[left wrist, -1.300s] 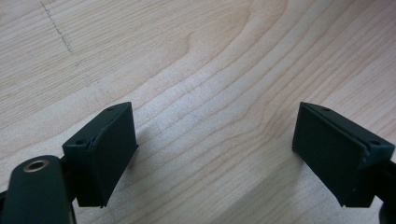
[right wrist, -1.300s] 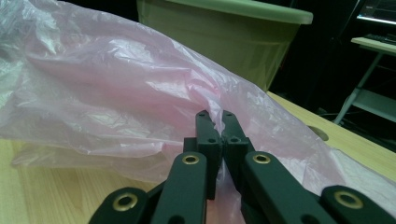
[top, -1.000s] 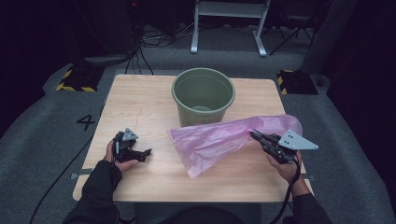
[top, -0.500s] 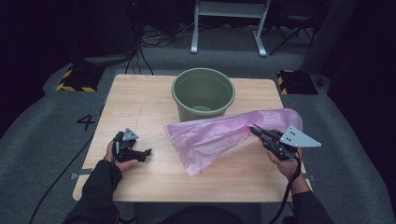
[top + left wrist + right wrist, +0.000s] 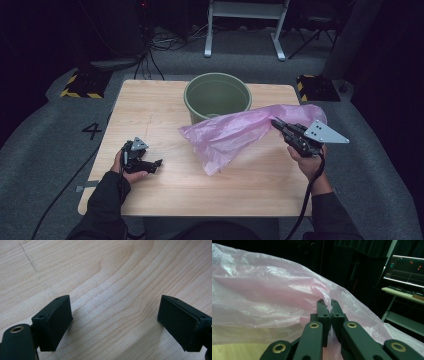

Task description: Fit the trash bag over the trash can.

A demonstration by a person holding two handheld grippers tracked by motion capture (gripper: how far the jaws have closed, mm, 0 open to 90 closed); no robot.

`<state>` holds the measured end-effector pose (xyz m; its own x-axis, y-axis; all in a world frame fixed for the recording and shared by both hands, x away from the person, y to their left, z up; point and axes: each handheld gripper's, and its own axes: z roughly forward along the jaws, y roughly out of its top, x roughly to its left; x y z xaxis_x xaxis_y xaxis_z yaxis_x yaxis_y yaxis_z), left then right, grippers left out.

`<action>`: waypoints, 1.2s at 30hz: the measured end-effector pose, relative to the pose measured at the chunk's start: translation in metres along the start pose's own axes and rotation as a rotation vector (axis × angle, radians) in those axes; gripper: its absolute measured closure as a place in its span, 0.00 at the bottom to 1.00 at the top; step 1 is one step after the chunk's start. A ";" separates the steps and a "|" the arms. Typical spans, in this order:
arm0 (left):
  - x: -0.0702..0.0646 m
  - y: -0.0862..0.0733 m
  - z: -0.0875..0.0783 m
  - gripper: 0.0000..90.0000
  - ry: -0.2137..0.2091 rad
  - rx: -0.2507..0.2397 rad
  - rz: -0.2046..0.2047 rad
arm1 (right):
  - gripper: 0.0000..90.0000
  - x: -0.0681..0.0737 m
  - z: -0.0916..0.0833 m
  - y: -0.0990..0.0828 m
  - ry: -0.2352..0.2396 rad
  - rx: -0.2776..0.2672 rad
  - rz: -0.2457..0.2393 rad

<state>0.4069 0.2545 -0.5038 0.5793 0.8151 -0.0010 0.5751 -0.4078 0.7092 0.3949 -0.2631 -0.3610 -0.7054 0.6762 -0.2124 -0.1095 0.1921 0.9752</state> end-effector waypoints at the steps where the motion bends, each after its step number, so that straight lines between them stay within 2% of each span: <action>1: 0.000 0.000 0.000 0.13 0.000 -0.001 -0.001 | 1.00 0.000 0.000 0.002 0.000 -0.003 0.001; 7: -0.001 0.000 0.000 0.13 0.002 -0.001 -0.004 | 1.00 0.002 -0.009 0.003 -0.014 -0.012 -0.013; 12: -0.001 0.000 0.000 0.13 0.004 -0.001 -0.006 | 1.00 0.001 -0.021 -0.001 -0.027 -0.023 0.005; 17: -0.001 0.001 0.001 0.13 0.006 -0.001 -0.013 | 1.00 0.003 -0.030 0.008 -0.035 -0.066 -0.007; 19: -0.001 0.001 0.001 0.13 0.005 0.000 -0.009 | 1.00 0.004 -0.031 0.012 -0.038 -0.068 -0.016; 25: -0.001 0.001 0.001 0.13 0.006 0.000 -0.009 | 1.00 -0.001 -0.021 0.020 -0.050 -0.068 -0.014; 30: -0.002 0.002 0.001 0.15 0.004 0.002 -0.006 | 1.00 -0.006 -0.007 0.028 -0.076 -0.059 -0.023; 32: -0.003 0.003 0.000 0.17 0.015 0.006 0.003 | 1.00 -0.008 -0.001 0.031 -0.081 -0.054 -0.027; 34: -0.005 0.005 -0.001 0.18 0.032 0.012 0.005 | 1.00 -0.011 0.004 0.033 -0.105 -0.048 -0.030; 36: -0.007 0.007 -0.003 0.20 0.044 -0.001 0.027 | 1.00 -0.014 0.010 0.034 -0.125 -0.043 -0.023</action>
<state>0.4053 0.2473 -0.4973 0.5685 0.8212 0.0495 0.5590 -0.4297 0.7091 0.4080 -0.2588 -0.3253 -0.6096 0.7559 -0.2386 -0.1565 0.1804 0.9711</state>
